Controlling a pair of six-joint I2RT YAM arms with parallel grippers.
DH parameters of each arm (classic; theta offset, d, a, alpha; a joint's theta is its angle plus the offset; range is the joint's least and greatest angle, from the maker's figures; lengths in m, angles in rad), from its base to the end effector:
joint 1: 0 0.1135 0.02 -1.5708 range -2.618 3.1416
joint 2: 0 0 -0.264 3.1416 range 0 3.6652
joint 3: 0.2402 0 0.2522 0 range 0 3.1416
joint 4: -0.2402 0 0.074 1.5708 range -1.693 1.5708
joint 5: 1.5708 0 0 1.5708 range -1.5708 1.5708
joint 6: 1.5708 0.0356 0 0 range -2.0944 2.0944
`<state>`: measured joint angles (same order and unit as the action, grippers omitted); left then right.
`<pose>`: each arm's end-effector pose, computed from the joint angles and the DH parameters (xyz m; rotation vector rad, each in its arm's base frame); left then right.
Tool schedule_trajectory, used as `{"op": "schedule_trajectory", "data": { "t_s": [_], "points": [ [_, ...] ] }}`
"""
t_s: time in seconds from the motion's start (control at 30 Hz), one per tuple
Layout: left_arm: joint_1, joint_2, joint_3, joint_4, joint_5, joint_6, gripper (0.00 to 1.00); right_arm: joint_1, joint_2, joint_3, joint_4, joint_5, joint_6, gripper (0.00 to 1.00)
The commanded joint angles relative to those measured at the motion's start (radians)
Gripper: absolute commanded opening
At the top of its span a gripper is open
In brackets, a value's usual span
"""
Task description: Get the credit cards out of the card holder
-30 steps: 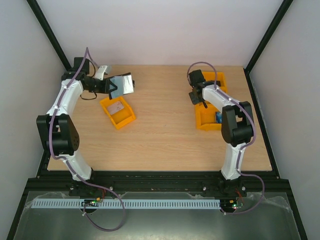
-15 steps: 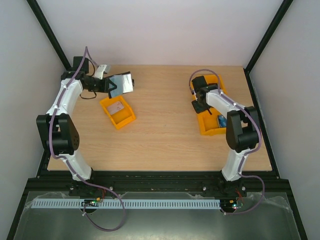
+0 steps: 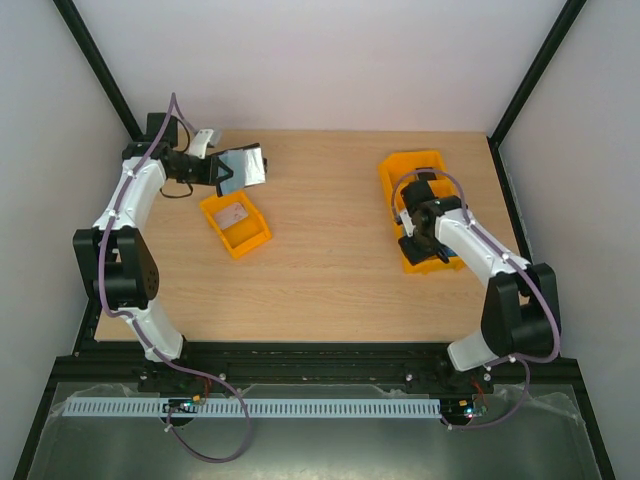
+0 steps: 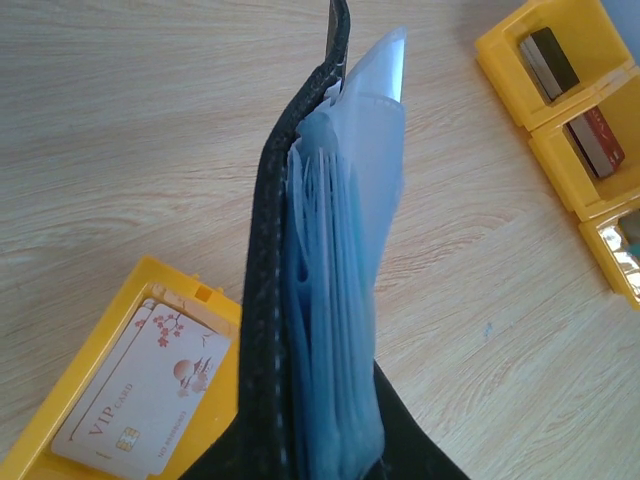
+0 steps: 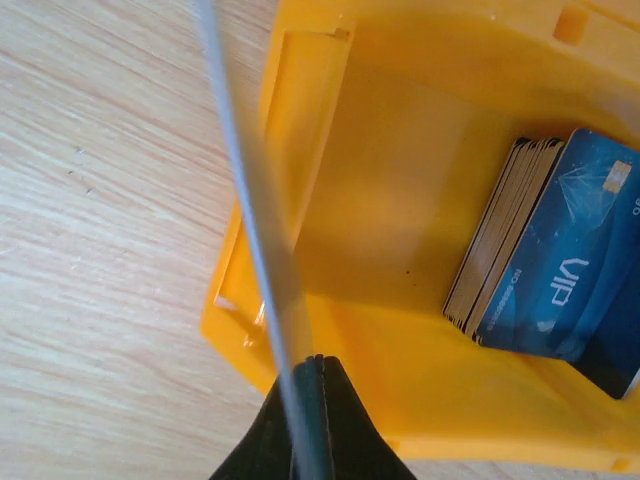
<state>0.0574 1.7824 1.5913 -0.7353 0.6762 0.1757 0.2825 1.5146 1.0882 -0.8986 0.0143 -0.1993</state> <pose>0.3891 0.0000 0.3026 0.4119 2.3164 -0.7253 0.2687 0.0775 0.2241 -0.6883 2.8124 -0.0058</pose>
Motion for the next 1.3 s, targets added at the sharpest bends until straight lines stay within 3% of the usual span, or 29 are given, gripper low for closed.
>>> {"op": "schedule_trajectory", "data": {
  "t_s": [0.0, 0.17, 0.3, 0.47, 0.57, 0.77, 1.07, 1.27],
  "points": [
    [0.005, 0.011, -0.003, 0.026, 0.015, 0.020, 0.02, -0.002, -0.065, 0.018, -0.067, -0.032, -0.023, 0.02],
    [0.005, 0.011, -0.022, 0.028, 0.013, 0.025, 0.02, -0.002, -0.013, 0.228, -0.009, -0.072, -0.028, 0.02],
    [0.007, 0.011, -0.040, 0.024, 0.011, 0.027, 0.02, -0.008, 0.127, 0.389, 0.029, -0.049, -0.036, 0.02],
    [0.018, 0.017, -0.035, 0.010, 0.014, 0.029, 0.02, -0.008, 0.246, 0.489, 0.039, -0.132, 0.068, 0.02],
    [0.020, 0.025, -0.028, 0.001, 0.012, 0.034, 0.02, -0.009, 0.257, 0.537, 0.143, -0.077, 0.190, 0.04],
    [0.022, 0.043, -0.007, 0.030, 0.017, 0.001, 0.02, -0.012, 0.355, 0.618, 0.322, 0.103, 0.377, 0.24],
    [0.047, 0.067, -0.004, 0.037, 0.029, -0.015, 0.02, -0.058, 0.787, 1.071, 0.201, 0.195, 0.436, 0.29],
    [0.056, 0.079, 0.018, 0.030, 0.028, -0.006, 0.02, -0.105, 0.877, 1.068, 0.218, 0.194, 0.494, 0.24]
  ]
}}
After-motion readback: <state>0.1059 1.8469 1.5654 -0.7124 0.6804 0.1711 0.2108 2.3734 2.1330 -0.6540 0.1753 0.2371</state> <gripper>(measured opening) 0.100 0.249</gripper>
